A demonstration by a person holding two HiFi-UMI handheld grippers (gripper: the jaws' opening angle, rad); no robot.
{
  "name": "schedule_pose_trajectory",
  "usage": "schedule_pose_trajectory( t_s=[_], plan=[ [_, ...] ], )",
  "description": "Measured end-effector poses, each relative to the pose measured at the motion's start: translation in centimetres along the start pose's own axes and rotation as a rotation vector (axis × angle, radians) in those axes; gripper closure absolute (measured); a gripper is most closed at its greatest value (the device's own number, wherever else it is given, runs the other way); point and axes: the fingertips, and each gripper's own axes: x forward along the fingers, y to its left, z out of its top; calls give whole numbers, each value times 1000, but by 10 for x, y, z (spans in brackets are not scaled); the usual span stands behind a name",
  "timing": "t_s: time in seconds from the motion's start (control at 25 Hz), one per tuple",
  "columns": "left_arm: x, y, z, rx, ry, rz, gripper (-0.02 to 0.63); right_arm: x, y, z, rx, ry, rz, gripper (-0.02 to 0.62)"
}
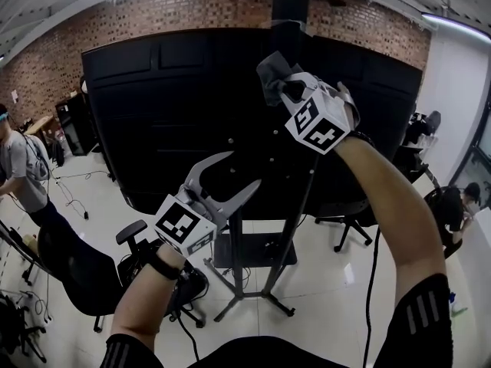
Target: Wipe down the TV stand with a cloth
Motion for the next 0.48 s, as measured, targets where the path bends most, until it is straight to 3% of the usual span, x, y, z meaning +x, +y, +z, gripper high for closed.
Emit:
schedule_pose_trajectory(
  t_s=[0.12,0.28,0.48],
  plan=[
    [-4,-3,-13,-28,10,10,342,3,26,-9,-57,25,24,574],
    [-9,-10,-34,-50,27,10,342,9,65,-22,-316,85,33,574],
    [-14,-17,-53,-89,53,14,342,11,103,-31,-365,105,73,575]
  ],
)
